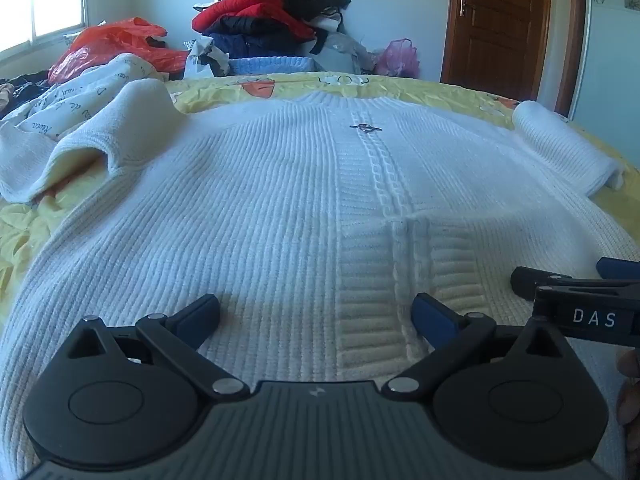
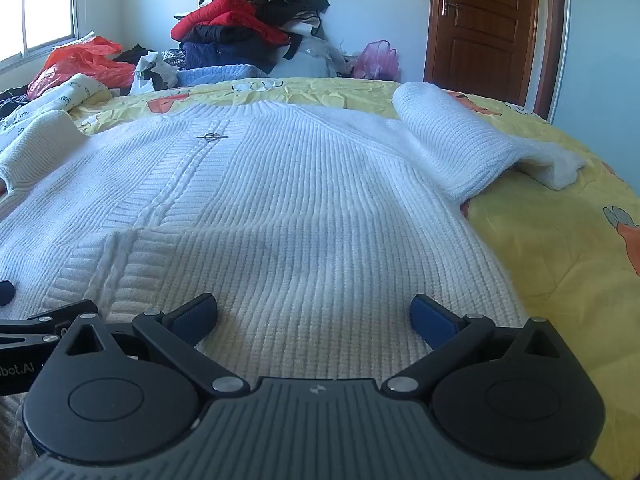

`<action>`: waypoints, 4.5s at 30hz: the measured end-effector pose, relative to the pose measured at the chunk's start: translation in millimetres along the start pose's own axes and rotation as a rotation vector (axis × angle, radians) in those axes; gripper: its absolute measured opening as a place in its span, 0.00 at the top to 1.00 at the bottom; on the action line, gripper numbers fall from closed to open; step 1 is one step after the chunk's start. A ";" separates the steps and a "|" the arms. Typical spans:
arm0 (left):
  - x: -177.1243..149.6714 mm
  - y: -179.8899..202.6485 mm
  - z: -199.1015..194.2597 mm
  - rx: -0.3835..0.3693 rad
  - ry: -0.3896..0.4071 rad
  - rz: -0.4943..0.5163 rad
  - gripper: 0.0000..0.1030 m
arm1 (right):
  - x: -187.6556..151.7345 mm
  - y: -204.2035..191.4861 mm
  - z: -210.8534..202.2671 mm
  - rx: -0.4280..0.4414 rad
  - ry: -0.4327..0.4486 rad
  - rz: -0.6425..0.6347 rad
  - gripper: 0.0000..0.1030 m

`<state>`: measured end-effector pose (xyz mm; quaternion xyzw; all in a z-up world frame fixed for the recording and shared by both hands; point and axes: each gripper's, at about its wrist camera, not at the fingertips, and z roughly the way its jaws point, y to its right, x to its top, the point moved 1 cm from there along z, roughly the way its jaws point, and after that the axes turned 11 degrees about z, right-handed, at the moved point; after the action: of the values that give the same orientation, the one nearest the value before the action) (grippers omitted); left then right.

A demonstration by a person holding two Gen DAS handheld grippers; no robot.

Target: Fold small clothes

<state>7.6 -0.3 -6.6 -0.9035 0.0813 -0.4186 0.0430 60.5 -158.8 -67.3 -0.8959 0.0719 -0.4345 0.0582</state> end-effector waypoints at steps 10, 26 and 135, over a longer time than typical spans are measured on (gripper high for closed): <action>0.1 0.3 0.2 0.001 0.002 -0.001 0.00 | -0.2 0.0 -0.1 0.001 0.001 0.001 0.00; 0.0 -1.7 0.2 0.013 0.005 -0.001 0.00 | -0.7 0.2 -1.1 0.002 0.001 0.001 0.00; 0.4 3.0 -0.5 0.025 0.006 -0.002 0.00 | 193.1 301.9 120.9 -0.039 0.149 0.634 0.82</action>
<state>7.2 -3.3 -6.4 -0.9016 0.0755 -0.4225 0.0536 250.2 -485.1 -43.3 -0.7957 0.3596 -0.4575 0.1679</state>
